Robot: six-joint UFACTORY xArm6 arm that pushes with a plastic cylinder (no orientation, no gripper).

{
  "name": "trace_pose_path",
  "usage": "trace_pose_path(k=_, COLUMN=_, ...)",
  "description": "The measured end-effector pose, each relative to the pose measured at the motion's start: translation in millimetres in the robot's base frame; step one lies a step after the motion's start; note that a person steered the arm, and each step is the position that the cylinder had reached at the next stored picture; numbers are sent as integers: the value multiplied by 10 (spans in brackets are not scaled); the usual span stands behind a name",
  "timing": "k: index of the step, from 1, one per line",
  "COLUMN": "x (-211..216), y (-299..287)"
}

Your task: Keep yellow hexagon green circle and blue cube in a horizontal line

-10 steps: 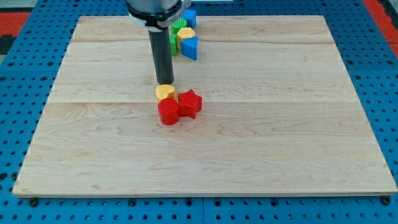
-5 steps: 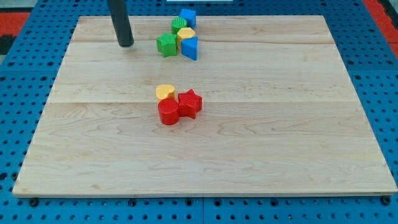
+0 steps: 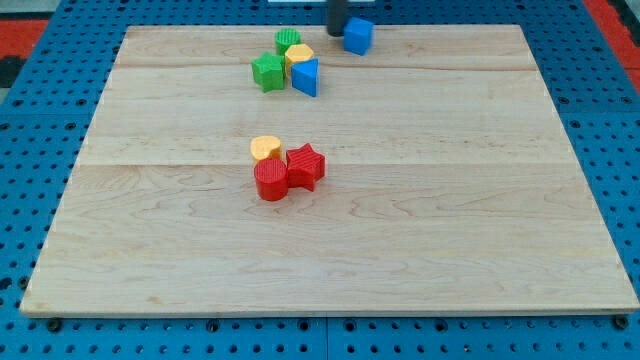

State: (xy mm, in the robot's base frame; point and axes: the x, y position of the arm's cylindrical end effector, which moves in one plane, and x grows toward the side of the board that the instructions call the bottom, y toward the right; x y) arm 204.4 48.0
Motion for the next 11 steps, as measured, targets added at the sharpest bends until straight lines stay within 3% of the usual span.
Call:
trace_pose_path(k=1, x=237, y=418)
trace_pose_path(k=4, x=722, y=-852)
trace_pose_path(k=6, x=754, y=-1878)
trace_pose_path(k=9, x=1019, y=-2465)
trace_pose_path(k=11, x=643, y=-2769)
